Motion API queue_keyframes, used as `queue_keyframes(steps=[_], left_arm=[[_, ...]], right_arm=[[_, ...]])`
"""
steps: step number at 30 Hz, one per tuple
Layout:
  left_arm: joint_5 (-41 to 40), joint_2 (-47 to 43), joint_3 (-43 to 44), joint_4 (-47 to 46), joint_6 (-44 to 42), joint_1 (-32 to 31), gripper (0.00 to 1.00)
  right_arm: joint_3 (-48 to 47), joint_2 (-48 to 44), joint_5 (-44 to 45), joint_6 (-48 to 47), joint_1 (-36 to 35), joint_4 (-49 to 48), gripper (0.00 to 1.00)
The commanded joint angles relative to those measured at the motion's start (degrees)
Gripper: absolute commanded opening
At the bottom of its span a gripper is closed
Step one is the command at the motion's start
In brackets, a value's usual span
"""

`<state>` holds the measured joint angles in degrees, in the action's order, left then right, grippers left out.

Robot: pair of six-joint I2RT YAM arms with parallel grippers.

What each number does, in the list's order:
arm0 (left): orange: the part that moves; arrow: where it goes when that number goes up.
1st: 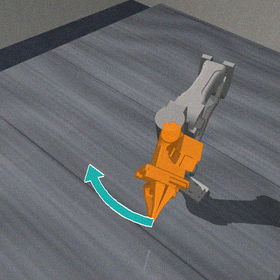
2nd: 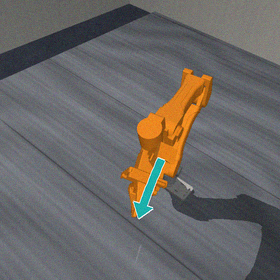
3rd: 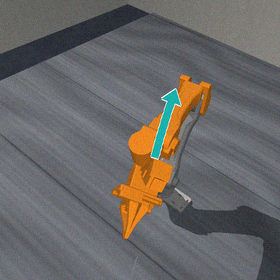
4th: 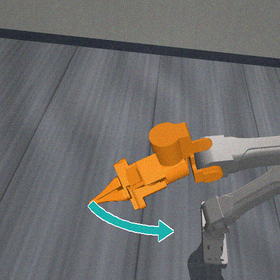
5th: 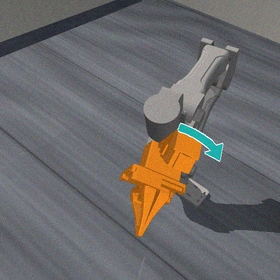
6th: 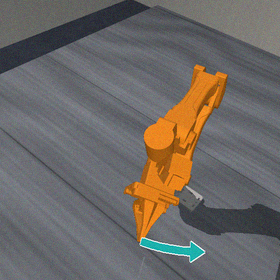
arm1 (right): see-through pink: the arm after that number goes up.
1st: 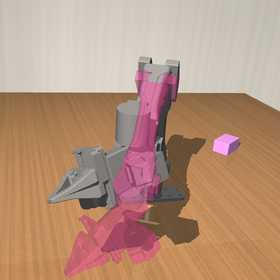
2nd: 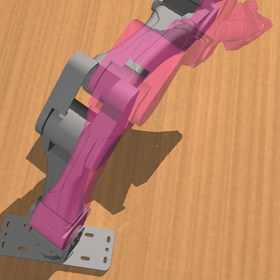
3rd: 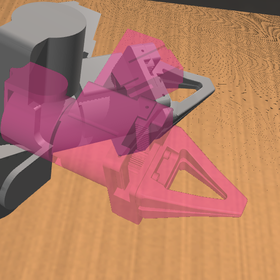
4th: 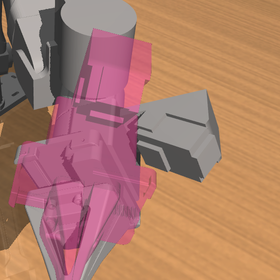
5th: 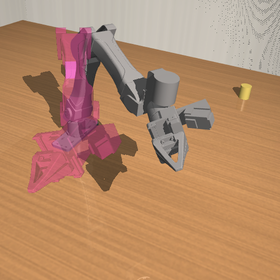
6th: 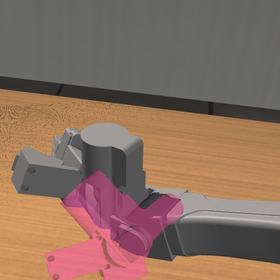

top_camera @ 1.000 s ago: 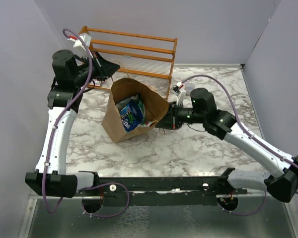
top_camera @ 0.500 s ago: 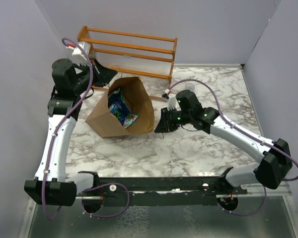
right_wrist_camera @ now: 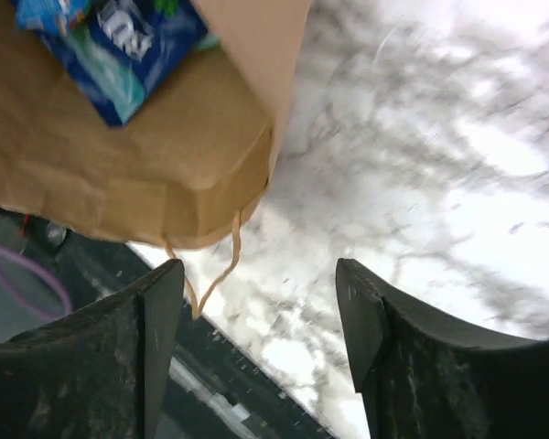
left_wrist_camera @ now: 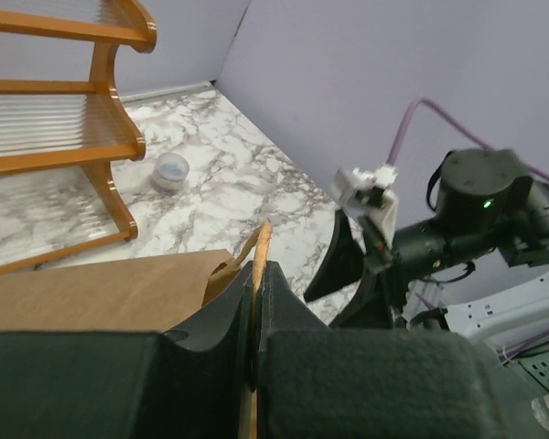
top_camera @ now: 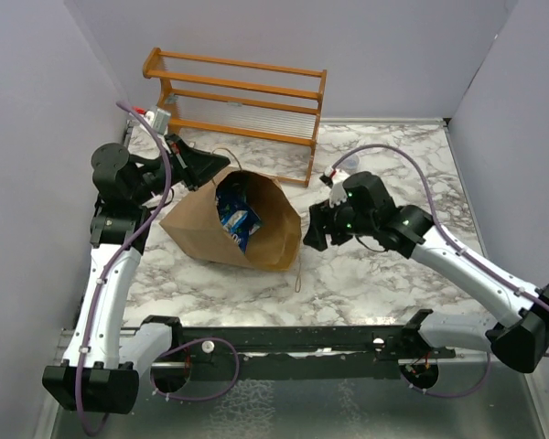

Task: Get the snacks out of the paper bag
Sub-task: Adjust the paper bag at the center of the board, then take out the snack from the paper bag.

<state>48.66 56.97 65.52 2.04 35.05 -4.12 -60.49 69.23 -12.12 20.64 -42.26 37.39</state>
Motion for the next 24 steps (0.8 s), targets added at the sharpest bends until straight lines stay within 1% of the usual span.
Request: queue_keyframes(steps=[1,4,5,6,7,9,11,12,13,15,16,18,20,24], left_arm=[[3.73,-2.85,-1.71,-3.31,-0.21,-0.01,0.00],[3.81,-3.85,-2.98,-2.19,-1.24,0.02,0.00],[3.71,-4.20,-3.36,-2.15,-1.38,0.04,0.00],[3.37,-4.60,-3.77,-2.21,-1.34,0.00,0.00],[2.84,-4.93,-4.02,-2.22,-1.30,-0.01,0.00],[2.31,-5.12,-4.18,-2.07,-1.21,-0.01,0.00],[1.99,-4.96,-3.95,-1.62,-1.05,-0.01,0.00],[1.73,-4.78,-3.77,-1.18,-1.08,-0.01,0.00],[1.37,-4.64,-3.56,-0.64,-1.06,-0.01,0.00],[1.07,-4.63,-3.38,-0.33,-0.61,-0.01,0.00],[1.49,-4.74,-3.50,-0.48,-0.33,-0.01,0.00],[1.31,-5.02,-3.44,-0.09,-0.64,-0.01,0.00],[0.57,-5.27,-3.01,1.40,-1.43,-0.01,0.00],[0.98,-5.20,-2.54,1.64,-0.77,-0.02,0.00]], right_arm=[[-6.52,-4.00,13.02,-5.82,0.25,1.52,0.70],[-6.43,-4.31,2.42,-6.23,-0.54,-5.72,0.70],[-6.05,-3.76,-0.74,-5.89,-1.34,-8.38,0.67],[-5.89,-2.71,-2.42,-5.23,-2.58,-10.61,0.61],[-6.13,-1.22,-2.85,-4.63,-4.27,-12.39,0.58],[-6.54,2.06,-3.11,-4.95,-8.00,-15.83,0.57],[-6.93,4.82,0.15,-6.69,-11.49,-19.04,0.57],[-7.75,6.14,1.78,-6.10,-11.90,-19.67,0.57],[-8.59,7.05,3.54,-4.71,-11.92,-20.30,0.55],[-9.00,8.12,5.19,-1.19,-11.97,-22.69,0.46],[-8.45,8.45,5.40,1.04,-11.96,-25.16,0.44],[-5.74,9.26,4.91,5.85,-11.96,-30.23,0.43],[-4.09,11.32,4.73,10.08,-11.97,-33.18,0.43],[-3.27,16.33,8.87,18.67,-12.01,-35.13,0.40]])
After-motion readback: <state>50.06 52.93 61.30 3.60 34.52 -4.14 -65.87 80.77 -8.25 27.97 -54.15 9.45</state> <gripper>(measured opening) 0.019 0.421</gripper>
